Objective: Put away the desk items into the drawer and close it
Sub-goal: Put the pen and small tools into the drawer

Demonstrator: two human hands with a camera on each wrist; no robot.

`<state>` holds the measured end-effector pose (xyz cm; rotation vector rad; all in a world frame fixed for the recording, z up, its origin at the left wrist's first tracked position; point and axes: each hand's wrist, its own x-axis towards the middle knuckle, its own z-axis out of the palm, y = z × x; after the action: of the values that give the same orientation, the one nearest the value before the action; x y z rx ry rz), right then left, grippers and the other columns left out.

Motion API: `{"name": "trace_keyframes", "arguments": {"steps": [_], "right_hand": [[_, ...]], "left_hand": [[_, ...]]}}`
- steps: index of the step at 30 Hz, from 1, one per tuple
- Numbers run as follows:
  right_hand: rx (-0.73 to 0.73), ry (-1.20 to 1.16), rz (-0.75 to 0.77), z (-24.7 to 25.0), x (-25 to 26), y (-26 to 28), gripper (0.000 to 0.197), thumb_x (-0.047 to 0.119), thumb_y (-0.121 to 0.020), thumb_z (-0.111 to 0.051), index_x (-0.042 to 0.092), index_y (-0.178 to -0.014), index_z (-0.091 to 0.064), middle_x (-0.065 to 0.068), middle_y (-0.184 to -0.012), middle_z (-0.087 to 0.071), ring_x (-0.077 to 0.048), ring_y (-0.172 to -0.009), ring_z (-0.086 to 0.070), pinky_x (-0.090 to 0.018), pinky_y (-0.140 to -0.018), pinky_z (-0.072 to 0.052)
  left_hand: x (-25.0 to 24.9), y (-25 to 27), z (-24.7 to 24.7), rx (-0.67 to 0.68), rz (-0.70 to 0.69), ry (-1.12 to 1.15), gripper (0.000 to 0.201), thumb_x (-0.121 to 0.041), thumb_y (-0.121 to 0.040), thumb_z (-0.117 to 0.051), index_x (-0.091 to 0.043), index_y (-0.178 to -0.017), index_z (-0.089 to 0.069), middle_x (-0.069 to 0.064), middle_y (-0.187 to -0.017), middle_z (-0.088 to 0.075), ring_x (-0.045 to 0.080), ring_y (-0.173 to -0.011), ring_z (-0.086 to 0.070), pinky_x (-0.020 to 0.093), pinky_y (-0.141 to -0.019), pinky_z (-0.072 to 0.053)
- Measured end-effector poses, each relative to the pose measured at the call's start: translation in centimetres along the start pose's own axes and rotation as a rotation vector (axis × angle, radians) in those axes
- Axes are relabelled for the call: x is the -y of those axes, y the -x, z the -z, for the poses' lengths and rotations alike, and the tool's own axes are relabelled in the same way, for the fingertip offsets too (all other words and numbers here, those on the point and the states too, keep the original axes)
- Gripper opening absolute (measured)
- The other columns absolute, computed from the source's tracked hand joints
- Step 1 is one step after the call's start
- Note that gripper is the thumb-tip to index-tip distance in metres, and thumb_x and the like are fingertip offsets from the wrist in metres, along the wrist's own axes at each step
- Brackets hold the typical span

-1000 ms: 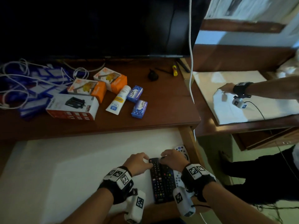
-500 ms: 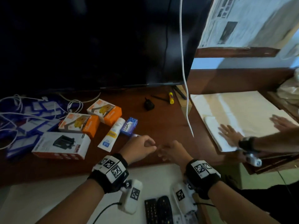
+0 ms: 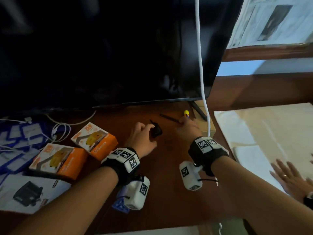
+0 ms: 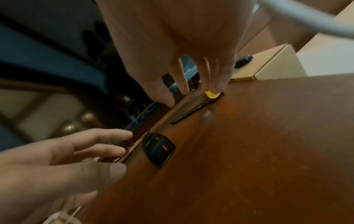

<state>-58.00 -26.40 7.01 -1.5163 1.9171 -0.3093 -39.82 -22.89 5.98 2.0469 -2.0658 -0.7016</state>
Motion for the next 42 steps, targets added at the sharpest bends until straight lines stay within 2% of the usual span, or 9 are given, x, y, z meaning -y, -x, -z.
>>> {"name": "trace_keyframes", "arguments": {"steps": [9, 13, 16, 21, 25, 29, 34, 38, 42], "right_hand": [[-0.298, 0.275, -0.053, -2.4, 0.3, -4.2, 0.048, 0.029, -0.082, -0.060, 0.032, -0.126, -0.042, -0.016, -0.149, -0.006, -0.041, -0.136, -0.012, -0.052, -0.108, -0.021], [-0.172, 0.320, -0.024, -2.3, -0.8, -6.6, 0.075, 0.052, -0.083, -0.062, 0.040, -0.144, -0.021, -0.017, -0.157, 0.017, -0.042, -0.143, 0.001, -0.058, -0.111, -0.017], [-0.140, 0.339, -0.013, -2.3, -1.4, -7.7, 0.077, 0.061, -0.080, -0.061, 0.036, -0.144, -0.026, -0.014, -0.156, 0.024, -0.040, -0.144, -0.001, -0.058, -0.110, -0.019], [-0.212, 0.364, 0.035, -2.8, -1.6, -7.9, 0.067, 0.060, -0.084, -0.056, 0.019, -0.136, -0.044, -0.012, -0.158, 0.017, -0.036, -0.144, -0.009, -0.053, -0.111, -0.025], [-0.184, 0.344, 0.082, -3.1, -1.5, -7.6, 0.068, 0.051, -0.089, -0.054, 0.008, -0.140, -0.040, -0.009, -0.160, 0.003, -0.034, -0.141, -0.019, -0.051, -0.110, -0.029], [-0.170, 0.368, 0.191, -3.1, -1.1, -7.0, 0.036, 0.034, -0.095, -0.054, 0.005, -0.114, -0.062, -0.013, -0.159, -0.003, -0.036, -0.129, -0.037, -0.045, -0.104, -0.038], [-0.183, 0.387, 0.308, -2.8, -1.1, -6.5, 0.016, 0.009, -0.092, -0.052, 0.003, -0.100, -0.065, -0.015, -0.151, -0.023, -0.034, -0.117, -0.045, -0.040, -0.096, -0.043], [-0.156, 0.394, 0.299, -2.6, -0.7, -5.8, 0.013, 0.007, -0.089, -0.057, 0.004, -0.100, -0.064, -0.012, -0.129, -0.035, -0.032, -0.102, -0.049, -0.038, -0.088, -0.045], [-0.092, 0.411, 0.237, -2.8, -0.7, -4.3, 0.031, 0.008, -0.089, -0.058, 0.001, -0.120, -0.056, -0.017, -0.129, -0.036, -0.034, -0.106, -0.051, -0.038, -0.090, -0.045]], "left_hand": [[-0.4, -2.9, -2.6, 0.056, 0.002, -0.104, 0.070, -0.040, -0.092, -0.056, -0.039, -0.149, -0.016, -0.007, -0.157, 0.000, 0.025, -0.141, -0.014, 0.042, -0.103, -0.039], [-0.3, -2.7, -3.5, 0.046, -0.005, -0.128, 0.072, -0.039, -0.093, -0.053, -0.042, -0.150, -0.007, -0.007, -0.157, -0.004, 0.024, -0.138, -0.021, 0.039, -0.096, -0.043], [-0.1, -2.6, -3.6, 0.033, -0.014, -0.135, 0.074, -0.038, -0.093, -0.053, -0.043, -0.150, -0.005, -0.008, -0.156, -0.005, 0.024, -0.137, -0.023, 0.039, -0.095, -0.046], [-0.1, -2.6, -3.7, 0.038, -0.014, -0.141, 0.076, -0.039, -0.093, -0.053, -0.042, -0.150, -0.004, -0.006, -0.156, -0.005, 0.024, -0.137, -0.023, 0.039, -0.097, -0.045], [-0.1, -2.3, -3.5, 0.050, -0.003, -0.154, 0.075, -0.038, -0.093, -0.053, -0.042, -0.150, -0.004, -0.005, -0.156, -0.005, 0.024, -0.136, -0.024, 0.039, -0.097, -0.042], [0.0, -2.0, -3.5, 0.028, -0.011, -0.167, 0.073, -0.038, -0.093, -0.054, -0.041, -0.149, -0.009, -0.005, -0.155, -0.009, 0.024, -0.135, -0.027, 0.039, -0.095, -0.042], [0.3, -1.2, -3.5, -0.044, -0.041, -0.124, 0.061, -0.035, -0.092, -0.057, -0.036, -0.143, -0.025, -0.005, -0.149, -0.019, 0.021, -0.132, -0.032, 0.037, -0.090, -0.047], [0.7, 0.0, -3.4, -0.087, -0.052, -0.097, 0.046, -0.028, -0.092, -0.059, -0.030, -0.132, -0.038, -0.005, -0.139, -0.030, 0.019, -0.121, -0.043, 0.033, -0.084, -0.051], [0.6, 1.1, -2.6, -0.022, 0.031, -0.053, 0.041, -0.028, -0.091, -0.061, -0.033, -0.126, -0.040, -0.003, -0.132, -0.035, 0.022, -0.110, -0.051, 0.032, -0.077, -0.049]]}}
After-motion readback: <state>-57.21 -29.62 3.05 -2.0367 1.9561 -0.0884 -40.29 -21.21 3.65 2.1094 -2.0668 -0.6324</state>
